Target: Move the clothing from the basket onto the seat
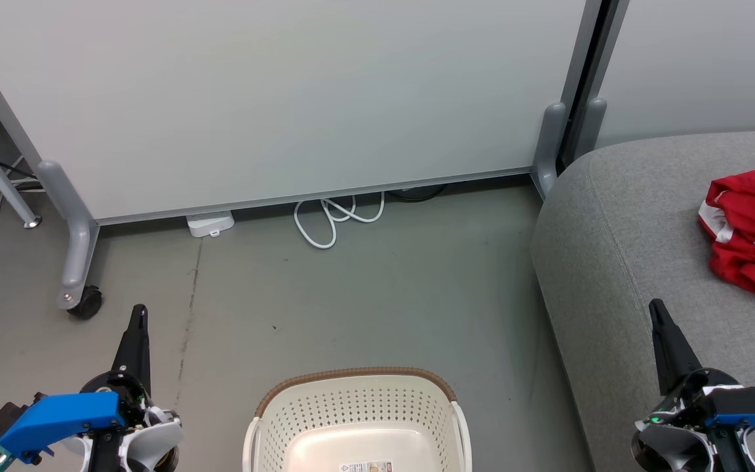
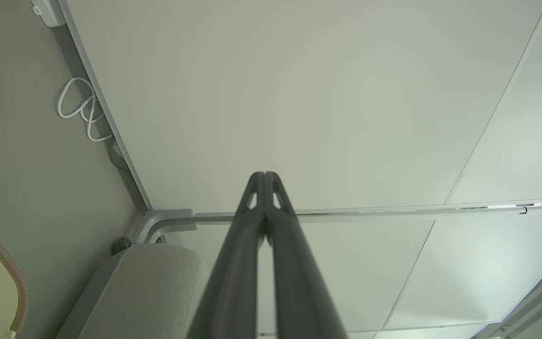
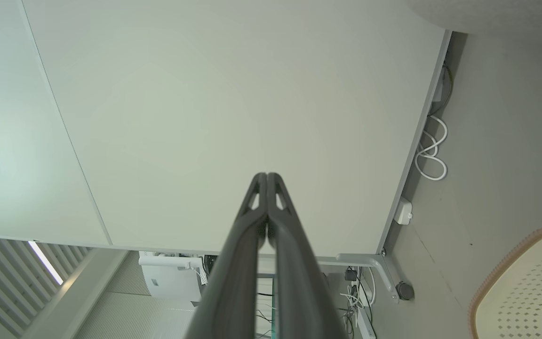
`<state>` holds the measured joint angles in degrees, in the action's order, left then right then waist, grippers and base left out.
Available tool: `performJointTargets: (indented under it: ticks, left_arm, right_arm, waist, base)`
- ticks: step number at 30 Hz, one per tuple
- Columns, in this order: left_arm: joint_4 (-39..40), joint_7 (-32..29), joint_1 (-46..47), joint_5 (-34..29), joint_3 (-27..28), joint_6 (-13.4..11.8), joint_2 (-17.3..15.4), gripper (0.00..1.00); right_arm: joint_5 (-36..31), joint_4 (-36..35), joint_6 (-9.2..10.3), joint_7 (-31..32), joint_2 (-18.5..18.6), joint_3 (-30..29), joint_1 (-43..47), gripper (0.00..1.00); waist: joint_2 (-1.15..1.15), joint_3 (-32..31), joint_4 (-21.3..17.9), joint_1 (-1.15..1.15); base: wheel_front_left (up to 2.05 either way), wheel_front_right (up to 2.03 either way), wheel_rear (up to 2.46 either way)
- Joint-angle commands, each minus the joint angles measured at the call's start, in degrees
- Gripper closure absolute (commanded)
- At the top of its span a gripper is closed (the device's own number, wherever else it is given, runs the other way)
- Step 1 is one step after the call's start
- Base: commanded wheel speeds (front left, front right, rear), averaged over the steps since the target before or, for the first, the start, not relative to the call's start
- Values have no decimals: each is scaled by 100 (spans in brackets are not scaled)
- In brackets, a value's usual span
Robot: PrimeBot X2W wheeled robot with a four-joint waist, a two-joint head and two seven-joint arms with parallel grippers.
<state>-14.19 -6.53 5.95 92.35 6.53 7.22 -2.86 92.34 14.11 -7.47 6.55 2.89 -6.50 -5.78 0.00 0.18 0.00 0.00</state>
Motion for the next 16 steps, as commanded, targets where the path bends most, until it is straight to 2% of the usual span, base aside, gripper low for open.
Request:
performJointTargets:
  ticks: [1, 16]
  left_arm:
    - [24, -23, 56, 12, 13, 50, -3, 100]
    - [24, -22, 56, 12, 12, 50, -3, 100]
  right_arm:
    - [13, -15, -4, 19, -3, -12, -83, 100]
    - [14, -15, -4, 19, -3, -11, -83, 100]
  waist:
    - [0, 0, 0, 0]
    - [0, 0, 0, 0]
  base:
    - [0, 0, 0]
    - [0, 0, 0]
